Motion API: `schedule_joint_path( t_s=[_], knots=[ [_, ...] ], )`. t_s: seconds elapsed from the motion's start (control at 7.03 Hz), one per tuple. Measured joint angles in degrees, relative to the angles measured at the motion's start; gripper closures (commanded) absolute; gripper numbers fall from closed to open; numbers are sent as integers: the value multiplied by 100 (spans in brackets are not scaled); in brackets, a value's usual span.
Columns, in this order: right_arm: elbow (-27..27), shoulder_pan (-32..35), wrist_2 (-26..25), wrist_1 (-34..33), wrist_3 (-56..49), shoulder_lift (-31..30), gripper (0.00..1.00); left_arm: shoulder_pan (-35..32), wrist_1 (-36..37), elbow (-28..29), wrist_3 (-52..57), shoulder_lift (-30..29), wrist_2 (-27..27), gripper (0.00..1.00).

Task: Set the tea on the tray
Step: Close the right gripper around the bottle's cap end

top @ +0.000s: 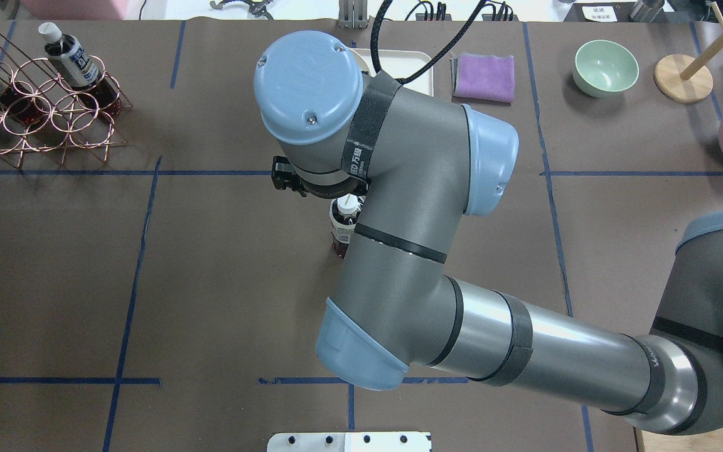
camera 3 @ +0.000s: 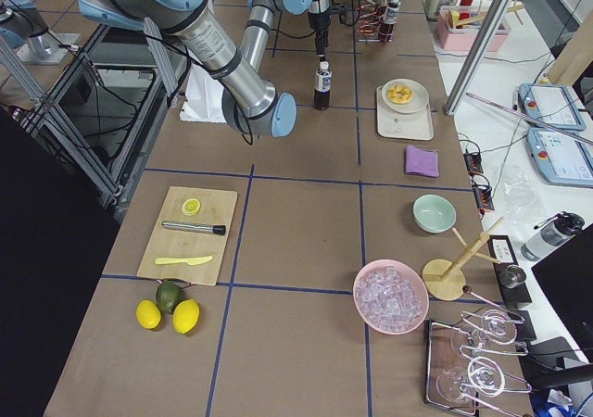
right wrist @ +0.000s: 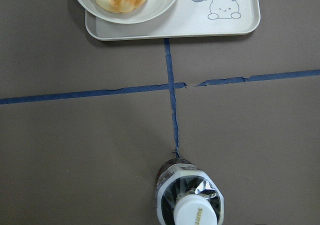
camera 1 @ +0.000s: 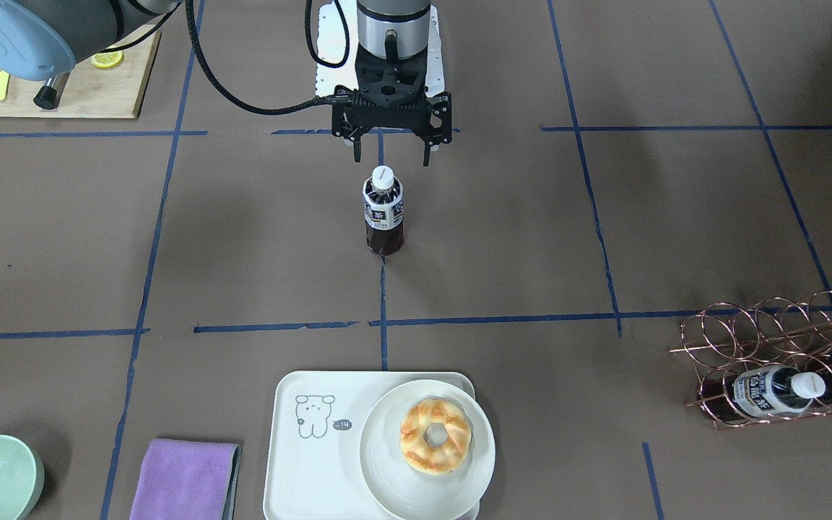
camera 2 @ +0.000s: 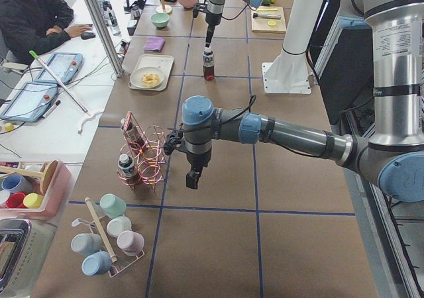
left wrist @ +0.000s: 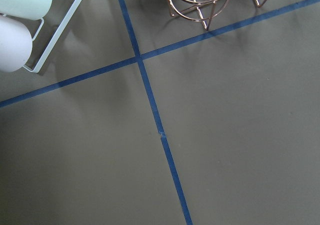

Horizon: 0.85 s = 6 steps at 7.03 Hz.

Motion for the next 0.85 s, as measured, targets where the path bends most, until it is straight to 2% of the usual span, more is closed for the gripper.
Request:
schedule_joint_path(
  t_s=[0.14,0.43,0.57,0.85],
  knots=[
    [-57,3,-14,23,-62,-19,6,-4,0,2,7,2,-1,0],
    [-249,9,-34,231,-150,-42,21,-19,0,1,19,2,-2,0],
    [-313,13,-35,290,-159,-57,25,-32,-2,0,27,2,-2,0],
    [-345,18,-31,318,-173,-90,29,-47,-8,-4,33,2,-2,0]
  ],
)
